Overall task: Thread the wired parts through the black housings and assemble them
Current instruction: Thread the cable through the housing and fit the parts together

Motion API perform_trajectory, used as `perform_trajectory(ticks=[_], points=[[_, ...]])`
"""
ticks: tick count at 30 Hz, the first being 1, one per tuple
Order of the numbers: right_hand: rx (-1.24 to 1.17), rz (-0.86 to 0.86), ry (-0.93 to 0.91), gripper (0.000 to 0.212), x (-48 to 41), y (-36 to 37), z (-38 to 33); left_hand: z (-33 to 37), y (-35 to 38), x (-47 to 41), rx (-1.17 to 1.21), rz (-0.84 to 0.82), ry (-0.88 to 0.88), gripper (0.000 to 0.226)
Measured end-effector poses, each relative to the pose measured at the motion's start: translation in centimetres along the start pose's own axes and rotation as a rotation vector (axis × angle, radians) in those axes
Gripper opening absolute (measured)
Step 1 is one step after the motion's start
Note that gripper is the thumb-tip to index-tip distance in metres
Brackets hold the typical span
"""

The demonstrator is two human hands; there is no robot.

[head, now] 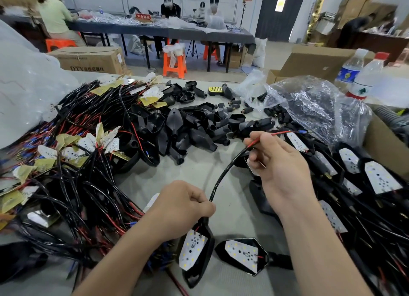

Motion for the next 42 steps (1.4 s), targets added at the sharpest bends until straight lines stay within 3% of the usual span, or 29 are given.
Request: perform_trajectory(ticks=[5, 11, 14, 18, 21, 24, 28, 30, 33, 38, 42], points=[[-0.114, 0.135, -0.094, 0.028, -0.7, -0.9, -0.4, 0.9, 0.2, 0.5, -0.005, -0.081, 0.043, 0.032], [-0.163, 0.199, -0.116, 0.027, -0.8, -1.3, -0.3, 2.1, -0.3, 1.0, 0.211, -0.269, 0.143, 0.03], [-0.068, 0.078, 0.047, 0.038, -0.4, -0.2, 0.9, 1.3, -1.0, 0.7, 0.29, -0.092, 0.093, 0.033], [0.38, -0.363, 0.277, 0.023, 2.5, 3.3, 4.2, 0.7, -1.7, 0.2, 0.362, 0.207, -0.012, 0.034], [0.676, -0.58, 0.281, 0.01, 4.5, 5.3, 5.9, 0.9, -2.8, 0.3, 0.445, 0.393, -0.003, 0.03], [0.868, -0.609, 0.206, 0.01, 5.0, 5.6, 5.9, 0.6, -3.7, 0.6, 0.478, 0.529, 0.005, 0.03], [0.804, -0.49, 0.122, 0.012, 4.4, 4.9, 5.4, 0.7, -4.1, 0.5, 0.619, 0.428, 0.065, 0.009], [0.782, -0.411, 0.076, 0.01, 4.0, 4.4, 5.1, 0.8, -4.1, 0.4, 0.55, 0.334, 0.091, 0.016], [0.729, -0.376, 0.052, 0.016, 4.0, 4.3, 5.0, 0.6, -4.1, 0.4, 0.515, 0.326, 0.091, 0.024], [0.385, -0.458, 0.258, 0.016, 4.6, 5.1, 5.9, 0.0, -4.3, 0.2, 0.489, 0.39, 0.04, 0.016], [0.218, -0.516, 0.392, 0.032, 4.8, 5.2, 6.1, -0.4, -4.9, 0.5, 0.323, 0.499, 0.015, 0.007]])
Point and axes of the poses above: each hand's wrist, its own x-axis away from the middle knuckle, its own y-axis out of the palm, z = x × y, the point moved 6 cm from there along -x, towards the middle knuckle, and after that the axes turned 5 degrees about -x, right-handed, at the moved point
